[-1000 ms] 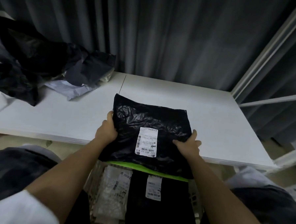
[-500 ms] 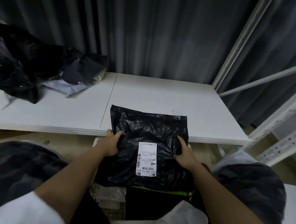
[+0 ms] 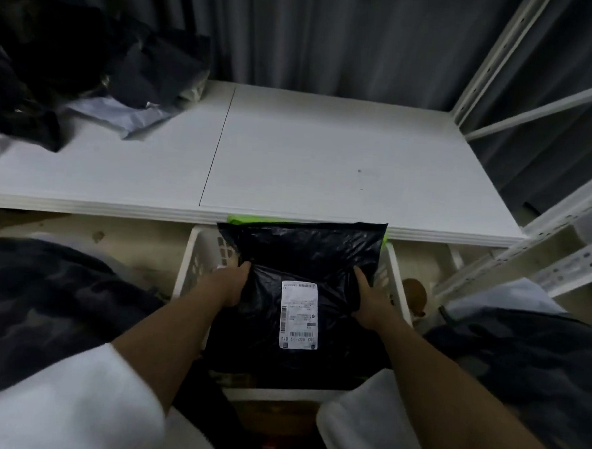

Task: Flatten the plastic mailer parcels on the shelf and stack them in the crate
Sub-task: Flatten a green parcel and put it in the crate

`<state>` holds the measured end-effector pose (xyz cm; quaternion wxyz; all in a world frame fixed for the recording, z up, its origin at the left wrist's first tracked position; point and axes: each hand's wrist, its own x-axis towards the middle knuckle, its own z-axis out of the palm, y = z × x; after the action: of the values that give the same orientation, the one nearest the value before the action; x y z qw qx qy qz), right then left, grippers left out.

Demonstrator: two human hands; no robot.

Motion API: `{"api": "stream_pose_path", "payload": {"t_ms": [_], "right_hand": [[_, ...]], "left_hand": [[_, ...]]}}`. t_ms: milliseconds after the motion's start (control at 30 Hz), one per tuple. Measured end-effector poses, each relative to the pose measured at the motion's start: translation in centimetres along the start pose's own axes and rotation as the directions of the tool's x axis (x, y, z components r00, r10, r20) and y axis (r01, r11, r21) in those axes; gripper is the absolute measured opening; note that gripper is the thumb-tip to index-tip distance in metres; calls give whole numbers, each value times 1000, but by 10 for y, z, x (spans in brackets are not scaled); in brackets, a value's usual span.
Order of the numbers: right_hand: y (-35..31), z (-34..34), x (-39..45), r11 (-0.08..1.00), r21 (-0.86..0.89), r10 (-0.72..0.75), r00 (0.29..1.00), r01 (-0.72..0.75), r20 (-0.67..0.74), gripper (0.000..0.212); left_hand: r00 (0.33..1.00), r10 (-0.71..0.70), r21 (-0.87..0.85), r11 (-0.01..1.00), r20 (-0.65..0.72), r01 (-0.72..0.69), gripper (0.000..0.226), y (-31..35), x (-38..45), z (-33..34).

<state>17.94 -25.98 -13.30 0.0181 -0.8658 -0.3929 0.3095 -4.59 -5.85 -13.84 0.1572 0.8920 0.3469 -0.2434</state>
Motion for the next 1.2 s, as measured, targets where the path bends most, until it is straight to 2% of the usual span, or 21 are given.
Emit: {"api": "stream_pose_path", "payload": {"t_ms": [100, 367, 467, 567, 600, 667, 700, 767, 800, 867, 933, 967, 1000, 1067, 1133, 1200], "right_hand": [[2, 14, 12, 998, -43, 44, 999, -43, 29, 95], [17, 46, 44, 984, -135, 138, 982, -120, 129, 89], [24, 53, 52, 968, -211, 176, 964, -134, 198, 85], [25, 57, 61, 912, -390, 198, 969, -128, 145, 88], [24, 61, 63, 881, -463, 164, 980, -95, 110, 93], [20, 68, 70, 833, -554, -8, 1000, 6, -1, 105], [15, 70, 75, 821, -566, -92, 996, 70, -10, 113], [13, 78, 86, 771, -588, -229, 968, 244, 102, 127], [18, 87, 92, 771, -569, -223, 958, 287, 181, 134], [21, 98, 96, 770, -544, -214, 938, 334, 273, 142], [22, 104, 99, 727, -549, -235, 901, 412, 365, 143], [22, 106, 99, 716, -543, -241, 886, 438, 397, 143], [23, 109, 98, 715, -545, -251, 888, 439, 386, 143], [25, 114, 100, 744, -528, -242, 902, 409, 358, 146], [32, 117, 102, 768, -503, -218, 900, 397, 377, 145], [37, 116, 104, 779, -476, -230, 893, 408, 388, 144]], "left_hand": [[999, -23, 65, 998, 34, 21, 79, -1, 13, 16], [982, 19, -79, 997, 186, -4, 80, 0, 55, 57], [966, 62, -75, 996, 250, -45, 81, 6, 66, 71], [952, 30, -60, 998, 304, -12, 78, 12, 75, 76], [950, 28, -64, 998, 312, -8, 80, 11, 78, 80], [940, 68, -91, 995, 334, -39, 86, 8, 87, 91], [932, 82, -92, 994, 354, -52, 86, 9, 88, 89], [945, 27, -85, 996, 325, 1, 83, 10, 92, 89], [966, 16, -28, 1000, 260, -9, 84, 15, 92, 86], [977, 10, 157, 987, 214, -44, 83, 26, 92, 75], [978, -23, 264, 964, 209, -34, 64, 41, 99, 70], [987, 23, 274, 959, 162, -67, 58, 47, 103, 68], [992, 93, 302, 947, 84, -114, 61, 52, 104, 65], [969, 212, 319, 916, 127, -243, 82, 62, 109, 78], [947, 227, 327, 898, 228, -293, 111, 71, 109, 88], [954, 192, 341, 902, 229, -263, 129, 74, 108, 103]]}}
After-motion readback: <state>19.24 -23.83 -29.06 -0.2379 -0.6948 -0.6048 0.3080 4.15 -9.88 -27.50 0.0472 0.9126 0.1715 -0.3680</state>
